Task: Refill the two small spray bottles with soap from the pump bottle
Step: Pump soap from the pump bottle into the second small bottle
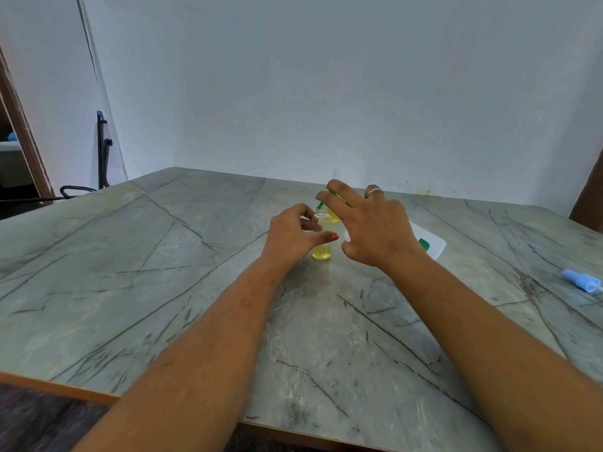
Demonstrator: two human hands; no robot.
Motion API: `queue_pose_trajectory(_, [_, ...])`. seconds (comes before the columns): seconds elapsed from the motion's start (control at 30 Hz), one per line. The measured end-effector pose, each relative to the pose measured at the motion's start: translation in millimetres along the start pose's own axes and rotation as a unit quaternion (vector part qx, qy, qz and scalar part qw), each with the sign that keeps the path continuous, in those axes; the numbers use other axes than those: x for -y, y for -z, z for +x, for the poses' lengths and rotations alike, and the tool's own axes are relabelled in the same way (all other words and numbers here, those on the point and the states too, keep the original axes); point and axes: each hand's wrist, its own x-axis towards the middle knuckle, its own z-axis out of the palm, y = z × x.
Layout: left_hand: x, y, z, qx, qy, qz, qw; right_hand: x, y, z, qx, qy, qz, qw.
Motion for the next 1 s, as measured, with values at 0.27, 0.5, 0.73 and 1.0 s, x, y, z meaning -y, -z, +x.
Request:
queue_pose_trajectory(0.27, [-1.0,-2.1,0.0,0.006,-0.014,0.016,1.0,0.9,3.4,0.6,-0.011,-0.017,-0.008,1.0])
queue_pose_trajectory(0.5, [-0.3,-3.5,1.0,0.0,-0.008,0.027,1.0,-2.5,0.1,0.1,-0.007,-0.006,0.007,1.0])
queue_pose_trajectory(0.73, [0.1,-5.2,2.0,0.002,-0.01,0.035,0.999,-4.8,-0.7,-1.4,-0.014,-0.02,0.009,1.0])
queue_pose_trajectory(1.0, [-0.9,-4.6,-0.5,0.0,-0.006,0.033,0.999,-2.1,0.0,-1.2,-0.02,-0.02,0.004,1.0])
